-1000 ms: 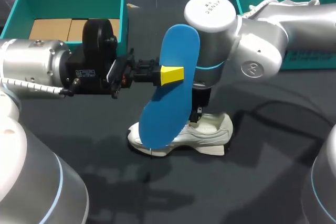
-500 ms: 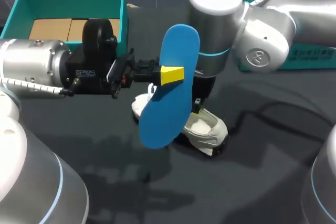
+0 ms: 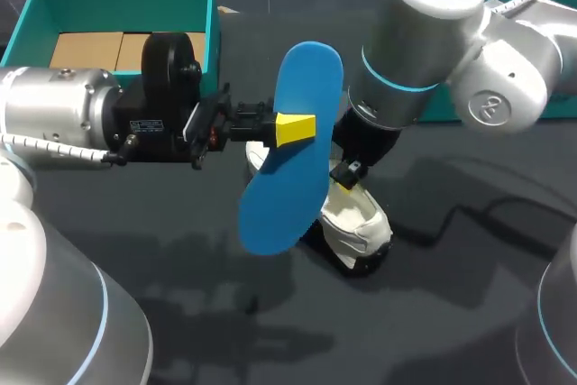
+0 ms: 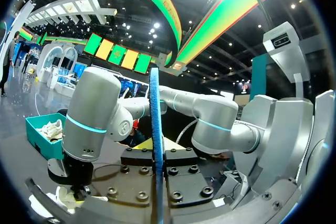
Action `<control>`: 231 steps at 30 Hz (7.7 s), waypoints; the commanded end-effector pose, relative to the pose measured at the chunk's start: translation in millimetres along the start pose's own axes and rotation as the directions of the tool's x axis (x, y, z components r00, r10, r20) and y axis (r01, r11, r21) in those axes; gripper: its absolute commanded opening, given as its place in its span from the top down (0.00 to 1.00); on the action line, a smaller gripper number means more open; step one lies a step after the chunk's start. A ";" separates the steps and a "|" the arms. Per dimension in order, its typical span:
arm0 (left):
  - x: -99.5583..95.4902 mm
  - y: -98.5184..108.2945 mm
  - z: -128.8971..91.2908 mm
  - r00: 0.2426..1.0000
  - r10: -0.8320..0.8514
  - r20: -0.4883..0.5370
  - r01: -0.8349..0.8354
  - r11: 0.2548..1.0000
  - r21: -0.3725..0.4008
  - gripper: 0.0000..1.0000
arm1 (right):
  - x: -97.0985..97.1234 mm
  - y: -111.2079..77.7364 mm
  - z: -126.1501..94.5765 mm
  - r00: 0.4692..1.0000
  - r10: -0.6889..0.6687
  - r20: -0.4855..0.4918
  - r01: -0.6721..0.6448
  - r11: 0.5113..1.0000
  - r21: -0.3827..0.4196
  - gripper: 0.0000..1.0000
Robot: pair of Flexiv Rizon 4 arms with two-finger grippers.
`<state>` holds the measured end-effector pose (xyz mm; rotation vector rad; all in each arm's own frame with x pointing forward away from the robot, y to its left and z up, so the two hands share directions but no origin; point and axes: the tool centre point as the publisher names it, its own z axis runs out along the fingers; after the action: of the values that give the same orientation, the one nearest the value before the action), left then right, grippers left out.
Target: Take the shoe out of the shoebox, open the shoe tongue, remove and reinsert the insole, then place the shoe into the shoebox
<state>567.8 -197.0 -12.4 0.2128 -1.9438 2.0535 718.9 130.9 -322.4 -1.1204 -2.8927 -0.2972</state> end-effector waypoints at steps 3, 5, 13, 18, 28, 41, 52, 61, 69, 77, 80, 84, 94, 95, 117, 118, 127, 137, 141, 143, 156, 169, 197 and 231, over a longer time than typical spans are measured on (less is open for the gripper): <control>0.5 1.6 1.0 1.000 0.000 0.001 0.000 1.000 0.002 1.00 | -0.3 -4.0 -1.1 1.000 0.001 -0.002 -0.001 1.000 -0.027 1.00; 0.5 1.6 1.0 1.000 0.000 0.001 0.000 1.000 0.002 1.00 | -0.3 -4.0 -1.1 1.000 0.001 -0.002 -0.001 1.000 -0.027 1.00; 0.5 1.6 1.0 1.000 0.000 0.001 0.000 1.000 0.002 1.00 | 10.1 -7.8 1.1 0.968 0.250 -0.016 -0.250 0.968 -0.019 1.00; 0.5 1.6 1.0 1.000 0.000 0.001 0.000 1.000 0.002 1.00 | 18.0 -13.3 -4.9 0.930 0.369 0.003 -0.368 0.929 -0.045 1.00; 0.5 1.6 1.0 1.000 0.000 0.001 0.000 1.000 0.002 1.00 | 35.9 -16.6 -0.5 0.881 0.473 -0.022 -0.473 0.877 -0.083 1.00; 0.5 1.6 1.0 1.000 0.000 0.001 0.000 1.000 0.002 1.00 | 42.7 -14.8 14.3 0.839 0.540 -0.065 -0.543 0.837 -0.064 1.00; 0.5 1.6 1.0 1.000 0.000 0.001 0.000 1.000 0.002 1.00 | 37.7 -17.2 29.3 0.816 0.569 -0.098 -0.575 0.816 -0.054 1.00; 0.5 1.6 1.0 1.000 0.000 0.001 0.000 1.000 0.002 1.00 | 34.2 -18.9 41.0 0.804 0.581 -0.122 -0.590 0.806 -0.048 1.00; 0.5 1.6 1.0 1.000 0.000 0.001 0.000 1.000 0.002 1.00 | 33.4 -19.9 49.9 0.799 0.584 -0.143 -0.593 0.805 -0.030 1.00; 0.5 1.6 1.0 1.000 0.000 0.001 0.000 1.000 0.002 1.00 | 33.3 -20.4 52.4 0.791 0.591 -0.158 -0.602 0.799 -0.022 0.33; 0.5 1.6 1.0 1.000 0.000 0.001 0.000 1.000 0.002 1.00 | 33.7 -20.1 50.7 0.790 0.591 -0.164 -0.602 0.798 -0.027 0.00; 0.5 1.6 1.0 1.000 0.000 0.001 0.000 1.000 0.002 1.00 | 35.0 -21.2 40.2 0.789 0.590 -0.171 -0.603 0.797 -0.038 0.00; 0.5 1.6 1.0 1.000 0.000 0.001 0.000 1.000 0.002 1.00 | 29.7 -33.9 -8.5 0.757 0.540 -0.367 -0.598 0.800 -0.057 0.00; 0.5 1.6 1.0 1.000 0.000 0.001 0.000 1.000 0.002 1.00 | 28.1 -35.5 -12.6 0.749 0.540 -0.384 -0.602 0.797 -0.054 0.00; 0.5 1.6 1.0 1.000 0.000 0.001 0.000 1.000 0.002 1.00 | 27.0 -46.8 -37.6 0.660 0.422 -0.621 -0.628 0.764 -0.148 0.00; 0.5 1.6 1.0 1.000 0.000 0.001 0.000 1.000 0.002 1.00 | 26.8 -47.8 -39.7 0.656 0.420 -0.626 -0.630 0.762 -0.149 0.00; -20.3 -5.0 0.0 0.967 0.255 0.024 -0.254 0.966 -0.041 1.00 | 24.2 -48.4 -53.3 0.603 0.377 -0.703 -0.639 0.756 -0.142 0.00; -64.5 2.1 -11.6 0.689 0.709 -0.151 -0.724 0.667 -0.175 1.00 | 20.7 -45.6 -61.2 0.555 0.327 -0.765 -0.636 0.760 -0.136 0.00; -64.5 2.1 -11.6 0.689 0.709 -0.151 -0.724 0.667 -0.175 1.00 | 20.7 -45.6 -61.2 0.555 0.327 -0.765 -0.636 0.760 -0.136 0.00; -64.5 2.1 -11.6 0.689 0.709 -0.151 -0.724 0.667 -0.175 1.00 | 20.7 -45.6 -61.2 0.555 0.327 -0.765 -0.636 0.760 -0.136 0.00; -81.8 12.2 -11.1 0.422 0.881 -0.214 -0.904 0.390 -0.177 1.00 | 14.9 -39.2 -69.8 0.514 0.264 -0.816 -0.628 0.764 -0.148 0.00; -107.7 47.5 0.0 0.175 0.966 -0.191 -0.977 0.146 -0.154 1.00 | 6.8 -39.4 -81.0 0.397 0.217 -0.892 -0.668 0.735 -0.118 0.00; -132.1 86.9 -4.2 -0.142 0.976 -0.168 -0.966 -0.173 -0.190 1.00 | -0.4 -23.2 -96.6 0.347 0.131 -0.929 -0.662 0.735 -0.144 0.00; -173.0 143.7 13.2 -0.399 0.896 -0.194 -0.897 -0.425 -0.119 1.00 | -13.8 20.4 -103.5 0.329 0.105 -0.938 -0.728 0.661 -0.181 0.00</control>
<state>684.8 -231.5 -197.5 -2.6531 -2.4727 2.1040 736.1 112.2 -220.6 -1.2138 -1.4287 -1.3661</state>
